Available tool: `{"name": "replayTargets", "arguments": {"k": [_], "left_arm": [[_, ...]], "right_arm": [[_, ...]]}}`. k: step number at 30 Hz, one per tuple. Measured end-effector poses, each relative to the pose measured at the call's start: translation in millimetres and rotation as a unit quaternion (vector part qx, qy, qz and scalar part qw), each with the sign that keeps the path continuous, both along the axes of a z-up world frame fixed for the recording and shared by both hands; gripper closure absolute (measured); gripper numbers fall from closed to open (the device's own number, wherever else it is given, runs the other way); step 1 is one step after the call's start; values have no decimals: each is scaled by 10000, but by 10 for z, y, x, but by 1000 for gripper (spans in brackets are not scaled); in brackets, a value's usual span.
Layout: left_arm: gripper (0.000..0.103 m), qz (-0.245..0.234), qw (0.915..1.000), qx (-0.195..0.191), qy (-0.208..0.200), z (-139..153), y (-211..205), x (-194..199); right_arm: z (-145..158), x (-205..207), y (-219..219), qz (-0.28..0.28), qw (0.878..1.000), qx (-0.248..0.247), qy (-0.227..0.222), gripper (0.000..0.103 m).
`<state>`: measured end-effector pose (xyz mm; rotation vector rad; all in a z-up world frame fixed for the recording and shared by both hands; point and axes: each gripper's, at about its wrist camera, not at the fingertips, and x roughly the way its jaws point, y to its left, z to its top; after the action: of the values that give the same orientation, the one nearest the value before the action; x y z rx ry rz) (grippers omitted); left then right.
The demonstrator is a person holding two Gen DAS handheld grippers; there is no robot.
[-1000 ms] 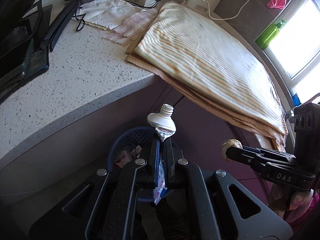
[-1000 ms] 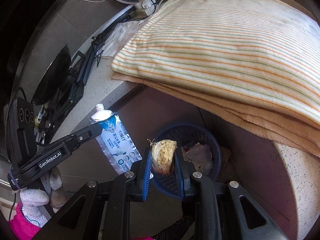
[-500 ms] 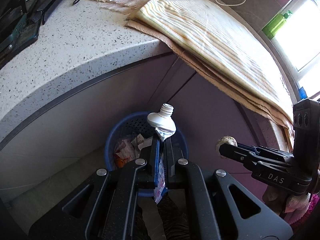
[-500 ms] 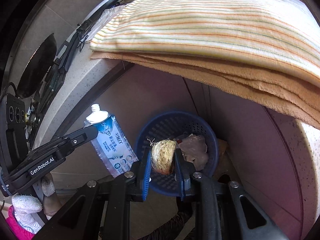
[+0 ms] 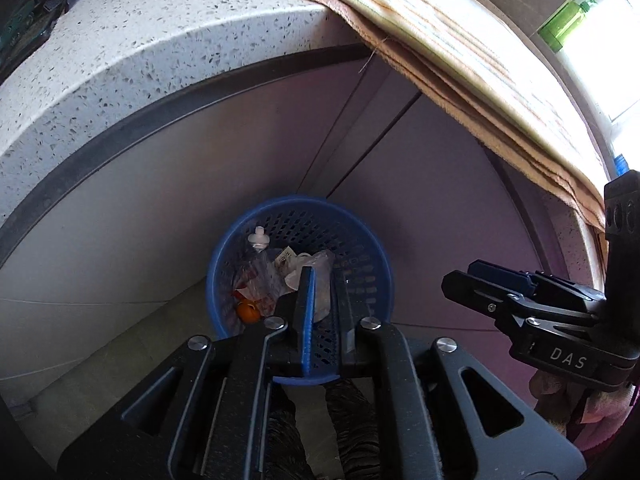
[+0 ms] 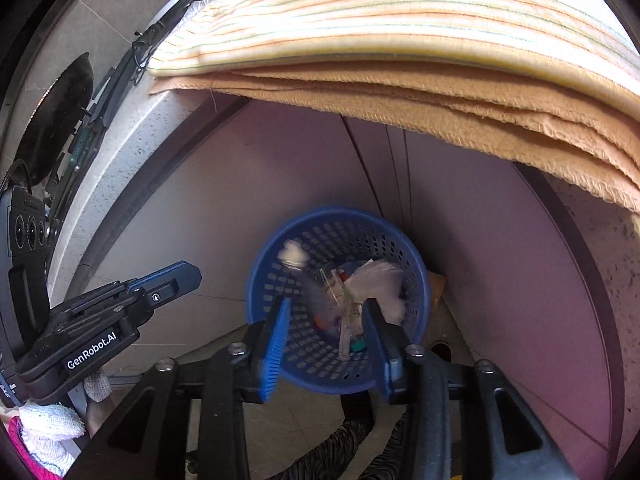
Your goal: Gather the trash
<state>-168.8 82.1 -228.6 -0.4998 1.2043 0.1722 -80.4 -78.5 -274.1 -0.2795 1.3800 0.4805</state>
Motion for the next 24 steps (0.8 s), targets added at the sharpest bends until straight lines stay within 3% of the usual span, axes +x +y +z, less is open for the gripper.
{"name": "replayTargets", "arguments": {"k": [2, 3, 12, 16, 24], "left_arm": [[67, 0, 9999, 80, 66, -30, -1, 28], [64, 28, 9999, 117, 82, -36, 3, 22], [60, 51, 9996, 199, 167, -36, -9, -91], [45, 77, 9995, 285, 71, 62, -4, -108], [40, 7, 9990, 448, 75, 286, -21, -111]], "right_arm": [[-15, 5, 9, -17, 10000, -57, -60, 42], [-15, 3, 3, -28, 9999, -70, -76, 39], [19, -4, -11, -94, 9999, -99, -77, 33], [146, -20, -32, -49, 9999, -35, -144, 28], [431, -73, -44, 48, 9995, 162, -270, 22]]}}
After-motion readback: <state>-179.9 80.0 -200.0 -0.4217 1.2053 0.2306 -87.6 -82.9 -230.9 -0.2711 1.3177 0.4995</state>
